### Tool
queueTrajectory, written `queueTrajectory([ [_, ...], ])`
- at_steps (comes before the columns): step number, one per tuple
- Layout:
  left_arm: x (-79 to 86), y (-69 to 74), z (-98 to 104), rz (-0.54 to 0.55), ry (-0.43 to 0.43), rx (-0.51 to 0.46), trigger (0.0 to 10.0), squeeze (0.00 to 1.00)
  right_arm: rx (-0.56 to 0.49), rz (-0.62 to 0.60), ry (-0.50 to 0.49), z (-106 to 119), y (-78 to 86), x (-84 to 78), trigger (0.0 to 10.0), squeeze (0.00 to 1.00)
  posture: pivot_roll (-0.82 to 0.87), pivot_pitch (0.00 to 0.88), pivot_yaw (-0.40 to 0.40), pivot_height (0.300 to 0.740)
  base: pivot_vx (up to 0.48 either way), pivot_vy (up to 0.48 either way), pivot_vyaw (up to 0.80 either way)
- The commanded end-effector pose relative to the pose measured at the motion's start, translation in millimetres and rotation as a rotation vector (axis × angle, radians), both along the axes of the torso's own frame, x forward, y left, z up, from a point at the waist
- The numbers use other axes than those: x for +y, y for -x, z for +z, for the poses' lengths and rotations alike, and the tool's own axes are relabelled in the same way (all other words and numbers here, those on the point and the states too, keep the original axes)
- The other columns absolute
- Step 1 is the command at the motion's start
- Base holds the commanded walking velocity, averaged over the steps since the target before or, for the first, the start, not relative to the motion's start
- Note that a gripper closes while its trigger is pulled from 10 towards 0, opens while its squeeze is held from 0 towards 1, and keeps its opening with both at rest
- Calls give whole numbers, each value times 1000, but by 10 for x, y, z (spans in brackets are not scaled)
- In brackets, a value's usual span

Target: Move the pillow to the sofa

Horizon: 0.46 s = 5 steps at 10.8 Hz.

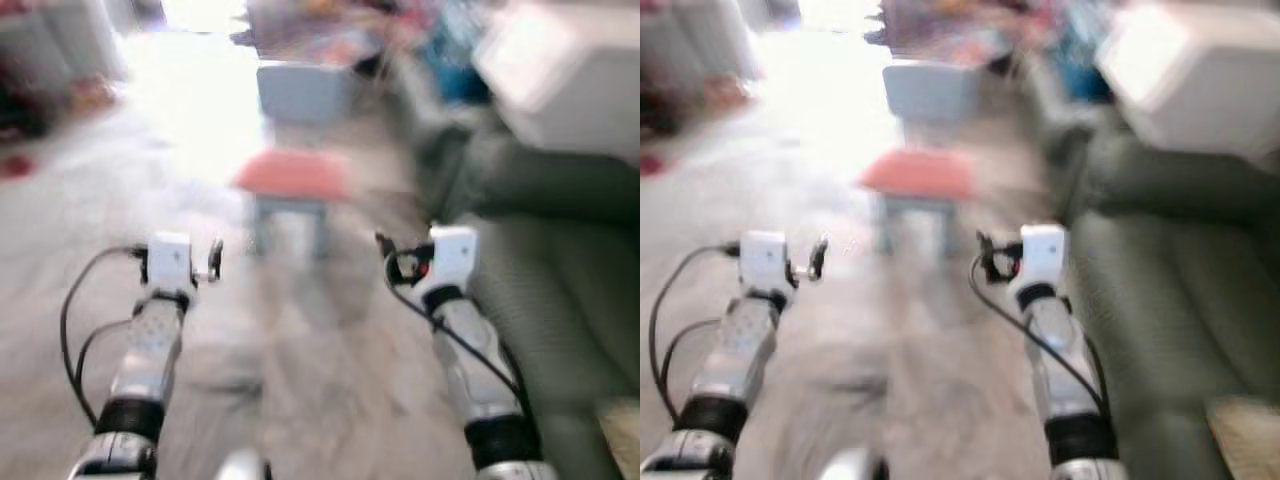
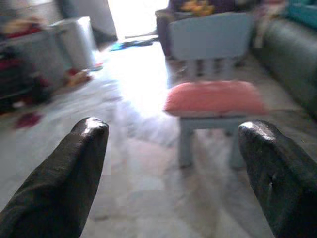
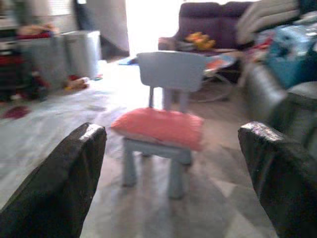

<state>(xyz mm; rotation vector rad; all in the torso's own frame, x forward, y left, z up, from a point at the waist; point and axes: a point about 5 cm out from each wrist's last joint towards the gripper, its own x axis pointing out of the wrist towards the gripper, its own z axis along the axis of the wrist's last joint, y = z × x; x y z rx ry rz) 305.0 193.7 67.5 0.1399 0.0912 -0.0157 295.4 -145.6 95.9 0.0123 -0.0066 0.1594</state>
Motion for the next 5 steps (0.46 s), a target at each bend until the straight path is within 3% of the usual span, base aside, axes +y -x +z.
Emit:
queueTrajectory([
  [1,-14,36,-27,-31,5,29,10000,0,0,-42,1,-13,42,-127,10000,0,-47,0,-9,740,0,0,0],
  [3,108,216,-118,-37,0,75,10000,0,31,-101,24,-137,218,-327,10000,0,-39,0,-10,740,0,0,0],
  [5,183,482,-245,-62,-9,133,10000,0,133,-173,42,-396,557,-517,10000,0,-29,0,-12,740,0,0,0],
])
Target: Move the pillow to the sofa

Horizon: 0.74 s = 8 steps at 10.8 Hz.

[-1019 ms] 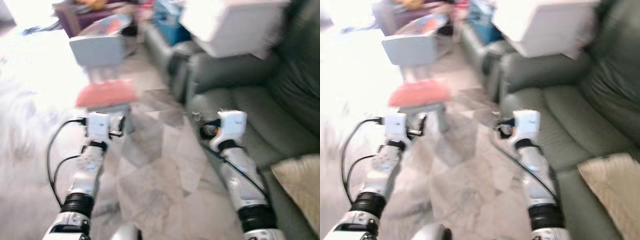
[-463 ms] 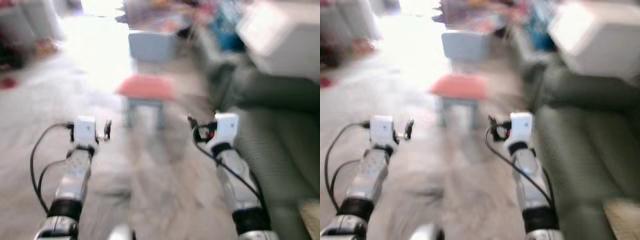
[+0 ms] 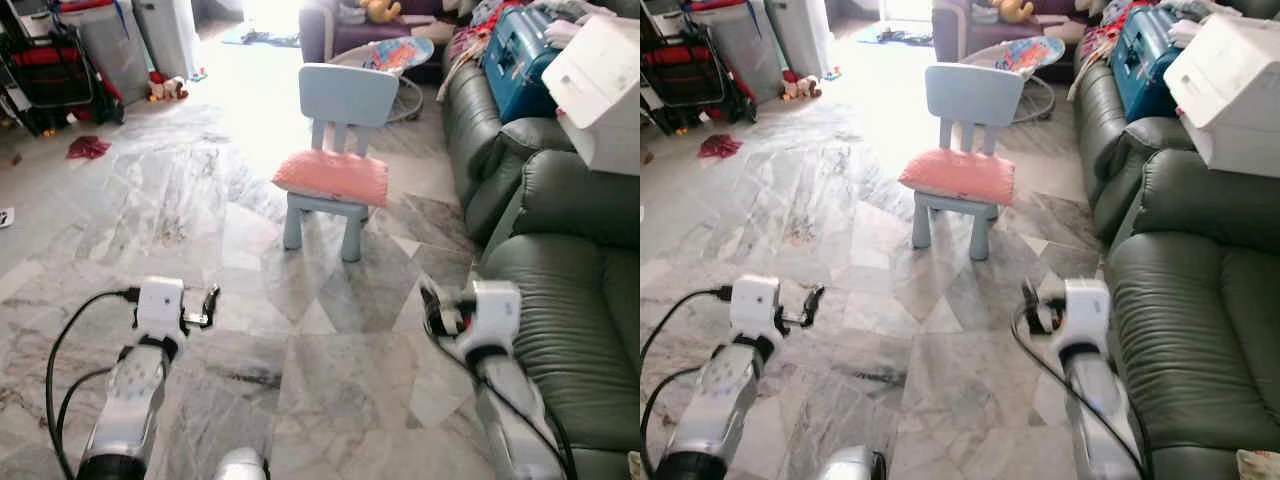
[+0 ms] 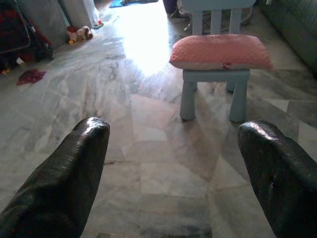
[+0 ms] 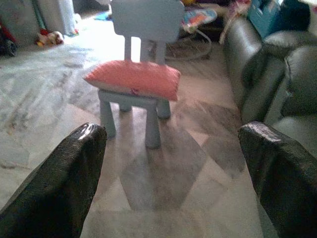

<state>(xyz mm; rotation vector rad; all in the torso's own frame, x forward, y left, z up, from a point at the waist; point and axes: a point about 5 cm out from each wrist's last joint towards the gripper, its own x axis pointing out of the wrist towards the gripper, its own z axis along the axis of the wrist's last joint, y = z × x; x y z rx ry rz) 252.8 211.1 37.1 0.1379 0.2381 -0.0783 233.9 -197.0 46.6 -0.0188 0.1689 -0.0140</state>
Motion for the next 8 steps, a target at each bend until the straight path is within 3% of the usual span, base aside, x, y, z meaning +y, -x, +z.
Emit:
queueTrajectory([
  [1,5,-12,62,-15,1,-15,10000,0,-22,-14,-10,53,2,-1,10000,0,-27,0,-10,740,0,0,0],
  [3,-74,-28,123,-64,19,-38,10000,0,-22,-10,-24,62,-37,69,10000,0,-27,0,-6,740,172,0,0],
  [8,-45,-57,163,-58,29,-35,10000,0,-28,0,-22,92,-90,84,10000,0,-27,0,-10,740,439,0,0],
])
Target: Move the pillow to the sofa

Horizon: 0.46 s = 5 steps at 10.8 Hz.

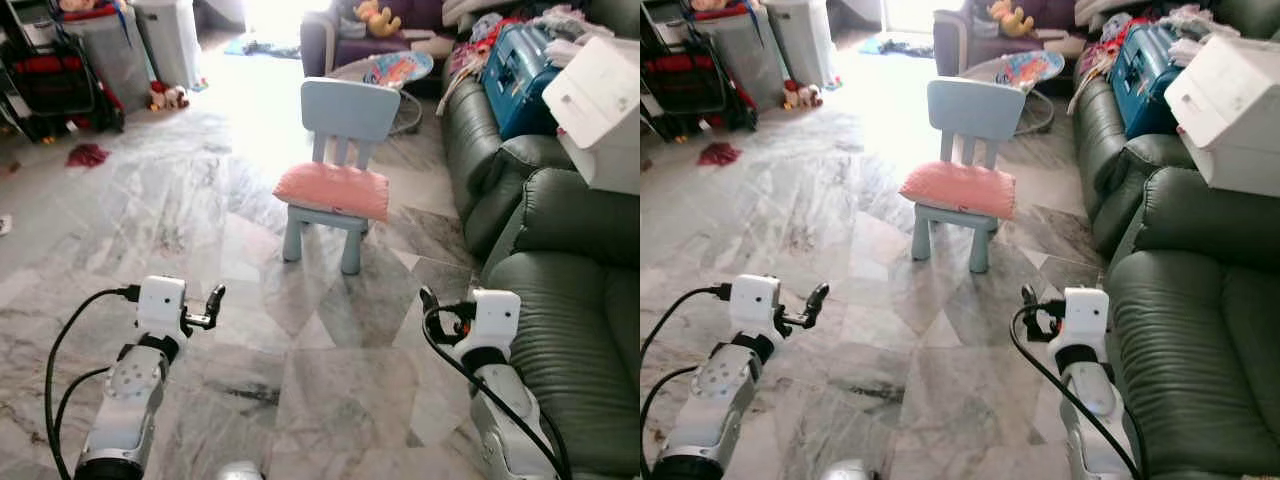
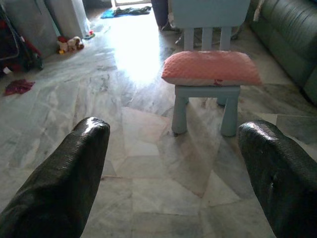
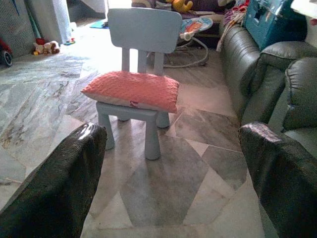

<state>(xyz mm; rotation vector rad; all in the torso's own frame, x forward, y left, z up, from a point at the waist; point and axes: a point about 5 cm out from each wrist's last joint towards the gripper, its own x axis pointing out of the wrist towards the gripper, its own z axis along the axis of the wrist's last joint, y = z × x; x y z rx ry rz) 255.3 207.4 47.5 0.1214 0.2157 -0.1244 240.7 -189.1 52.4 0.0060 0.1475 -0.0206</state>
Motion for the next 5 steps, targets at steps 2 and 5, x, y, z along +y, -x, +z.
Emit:
queueTrajectory([
  [2,-35,-36,61,-21,11,-18,10000,0,-5,12,2,36,-26,19,10000,0,-29,0,-11,740,435,0,0],
  [5,-61,-47,62,-22,16,-19,10000,0,-7,14,2,43,-33,23,10000,0,-35,0,-11,740,435,0,0],
])
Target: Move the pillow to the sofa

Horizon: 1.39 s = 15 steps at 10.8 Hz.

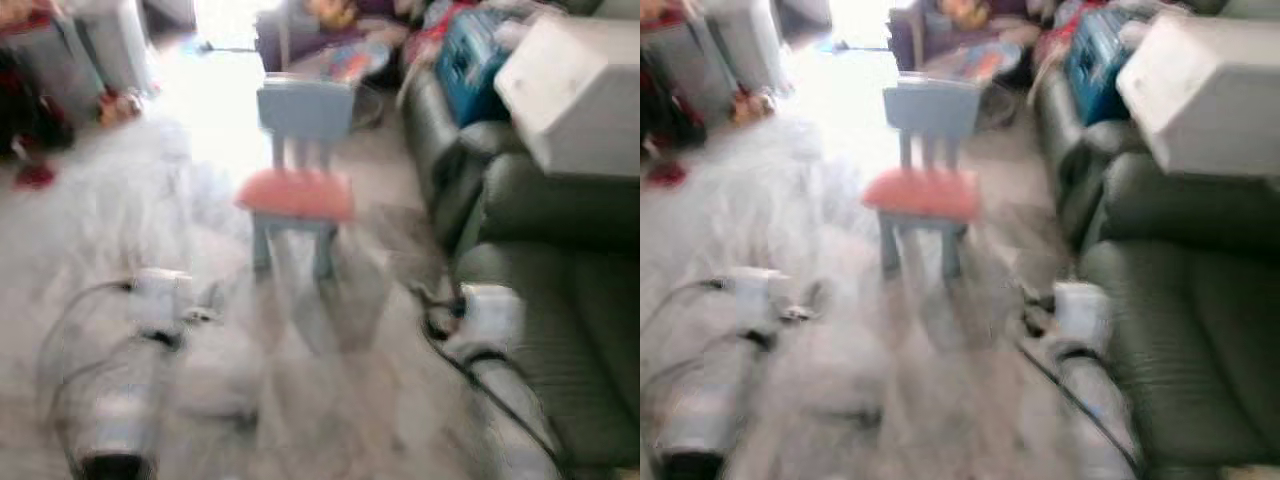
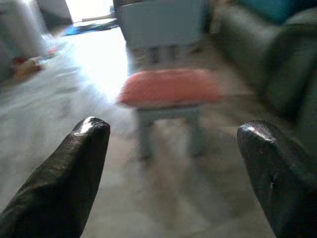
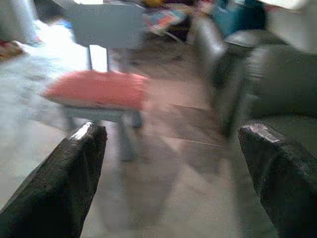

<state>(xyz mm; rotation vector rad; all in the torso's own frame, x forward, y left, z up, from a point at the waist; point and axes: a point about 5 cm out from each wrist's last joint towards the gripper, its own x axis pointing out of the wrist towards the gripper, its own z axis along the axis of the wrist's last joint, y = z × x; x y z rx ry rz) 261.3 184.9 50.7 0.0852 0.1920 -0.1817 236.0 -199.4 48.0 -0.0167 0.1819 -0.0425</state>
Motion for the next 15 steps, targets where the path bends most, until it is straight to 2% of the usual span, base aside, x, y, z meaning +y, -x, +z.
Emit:
queueTrajectory([
  [1,158,5,29,32,-24,0,10000,0,-41,34,-20,88,-83,122,10000,0,-36,0,-11,740,435,0,0],
  [3,151,-4,27,34,-19,4,10000,0,-41,33,-19,89,-90,117,10000,0,-38,0,-11,740,426,0,0],
  [7,141,-28,11,45,-7,23,10000,0,-41,33,-16,97,-97,105,10000,0,-43,0,-13,740,264,400,0],
  [14,116,-79,37,27,-27,7,10000,0,-48,35,-12,119,-134,106,10000,0,-47,0,-11,740,0,432,0],
  [15,107,-81,44,20,-33,1,10000,0,-50,35,-13,121,-139,109,10000,0,-45,0,-11,740,398,266,0],
])
